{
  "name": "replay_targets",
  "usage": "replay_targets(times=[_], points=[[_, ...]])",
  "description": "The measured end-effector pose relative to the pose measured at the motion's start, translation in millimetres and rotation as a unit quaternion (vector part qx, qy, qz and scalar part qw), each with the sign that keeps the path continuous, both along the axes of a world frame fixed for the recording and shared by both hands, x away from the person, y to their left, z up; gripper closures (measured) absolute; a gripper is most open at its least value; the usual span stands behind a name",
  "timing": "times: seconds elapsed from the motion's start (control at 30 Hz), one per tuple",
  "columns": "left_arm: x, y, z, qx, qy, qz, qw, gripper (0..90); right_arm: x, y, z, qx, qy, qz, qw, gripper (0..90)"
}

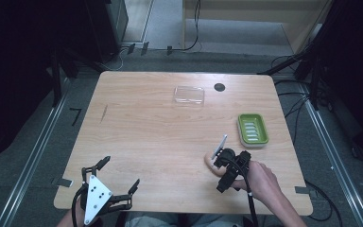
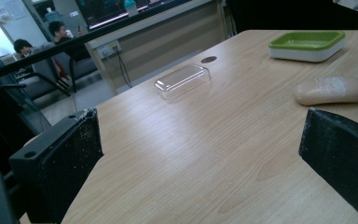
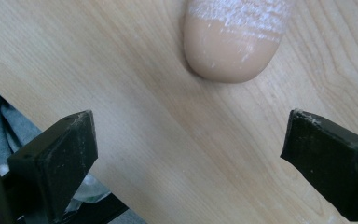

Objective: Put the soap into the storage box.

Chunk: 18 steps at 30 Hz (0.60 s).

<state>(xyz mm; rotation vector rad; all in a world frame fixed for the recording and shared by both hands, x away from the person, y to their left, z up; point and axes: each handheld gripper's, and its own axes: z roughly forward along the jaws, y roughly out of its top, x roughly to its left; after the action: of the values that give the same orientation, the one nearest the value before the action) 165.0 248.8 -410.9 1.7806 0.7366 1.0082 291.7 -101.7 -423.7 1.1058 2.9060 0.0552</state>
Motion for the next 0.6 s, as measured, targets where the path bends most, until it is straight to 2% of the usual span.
replay_targets(times=[0.6], points=[[-0.1, 0.5, 0.0, 0.000, 0.000, 0.000, 1.0000, 0.0, 23.7, 8.4, -2.4, 0.005, -0.001, -0.007, 1.0000, 2.5]])
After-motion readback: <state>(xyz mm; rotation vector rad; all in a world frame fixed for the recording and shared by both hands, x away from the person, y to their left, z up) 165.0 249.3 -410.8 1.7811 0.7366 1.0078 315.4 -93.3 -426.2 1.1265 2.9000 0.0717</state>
